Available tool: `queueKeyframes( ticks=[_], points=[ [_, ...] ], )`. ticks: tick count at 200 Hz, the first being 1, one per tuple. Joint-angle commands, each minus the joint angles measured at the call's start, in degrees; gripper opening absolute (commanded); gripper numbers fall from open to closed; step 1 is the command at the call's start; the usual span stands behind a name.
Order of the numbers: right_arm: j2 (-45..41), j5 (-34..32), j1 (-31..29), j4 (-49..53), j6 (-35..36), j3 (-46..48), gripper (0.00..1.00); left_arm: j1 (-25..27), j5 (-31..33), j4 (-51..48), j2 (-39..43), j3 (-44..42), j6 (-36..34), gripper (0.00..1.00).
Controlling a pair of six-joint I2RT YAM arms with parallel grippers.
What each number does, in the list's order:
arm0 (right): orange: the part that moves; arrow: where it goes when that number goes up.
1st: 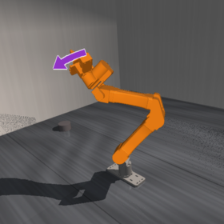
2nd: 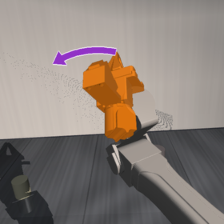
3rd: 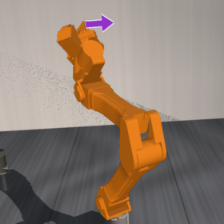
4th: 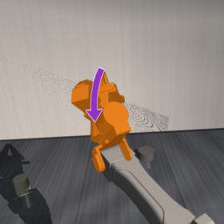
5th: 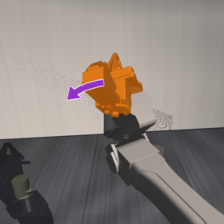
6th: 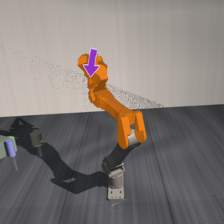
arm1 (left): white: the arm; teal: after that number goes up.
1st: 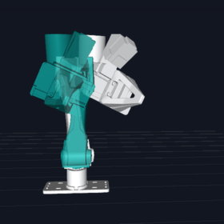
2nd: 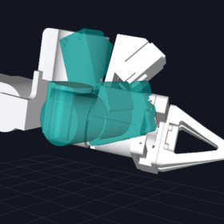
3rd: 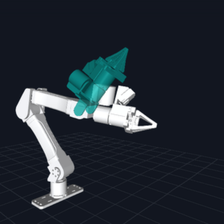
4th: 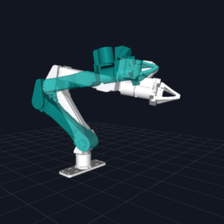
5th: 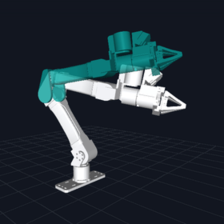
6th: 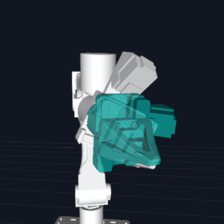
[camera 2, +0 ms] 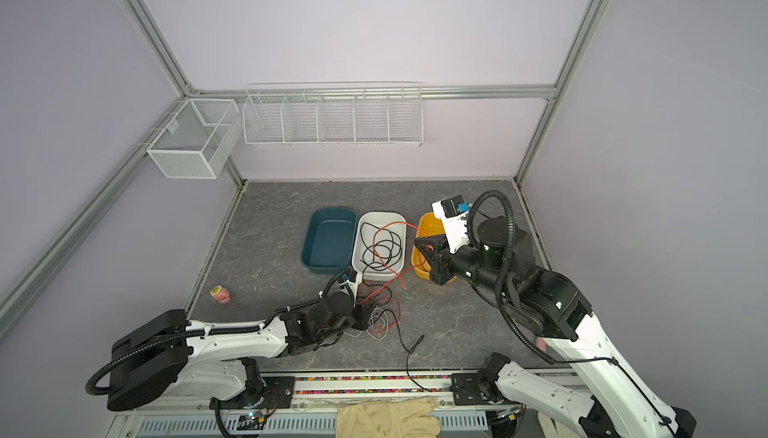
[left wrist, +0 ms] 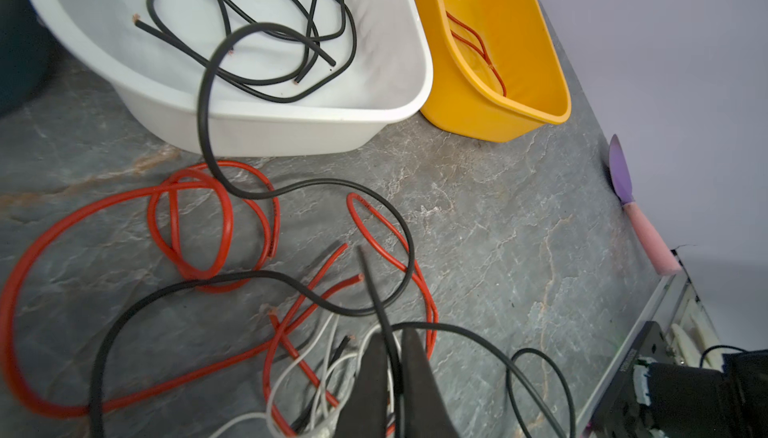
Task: Untangle the cables
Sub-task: 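Lift the red cable with the right gripper toward the yellow tub, then lower the held red cable into the yellow tub with the right gripper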
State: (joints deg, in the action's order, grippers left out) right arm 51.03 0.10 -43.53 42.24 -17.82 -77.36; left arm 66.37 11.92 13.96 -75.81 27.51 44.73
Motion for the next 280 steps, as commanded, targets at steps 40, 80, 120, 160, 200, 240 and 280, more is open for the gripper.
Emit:
queueKeyframes(
  ticks=[40, 80, 120, 160, 200, 240, 280],
  points=[
    [2.5, -18.3, 4.6, 2.6, 0.6, -0.6, 0.06, -0.1, -0.8, -0.4, 0.6, -1.0, 1.2, 0.00],
    [4.3, -18.7, 15.7, -0.1, -1.3, 0.5, 0.06, -0.1, -0.3, -3.7, 4.8, -2.1, 1.0, 0.00],
    [7.8, -21.6, 24.1, -2.5, -3.3, 4.1, 0.06, -0.1, 1.1, -6.7, 10.8, -3.7, 1.1, 0.00],
    [11.8, -20.9, 25.9, -6.6, -4.4, 7.3, 0.06, -0.2, 1.6, -7.3, 15.4, -5.6, 1.6, 0.00],
    [17.0, -19.5, 26.2, -9.2, -4.2, 7.4, 0.06, -0.2, 1.4, -8.1, 17.6, -6.3, 2.0, 0.00],
    [22.1, -17.7, 26.5, -11.4, -5.1, 8.4, 0.06, -0.2, 1.1, -8.4, 19.2, -6.8, 2.4, 0.00],
    [25.0, -16.0, 26.5, -13.9, -5.7, 9.4, 0.06, -0.1, 1.2, -9.4, 20.4, -7.0, 2.4, 0.00]
  ],
)
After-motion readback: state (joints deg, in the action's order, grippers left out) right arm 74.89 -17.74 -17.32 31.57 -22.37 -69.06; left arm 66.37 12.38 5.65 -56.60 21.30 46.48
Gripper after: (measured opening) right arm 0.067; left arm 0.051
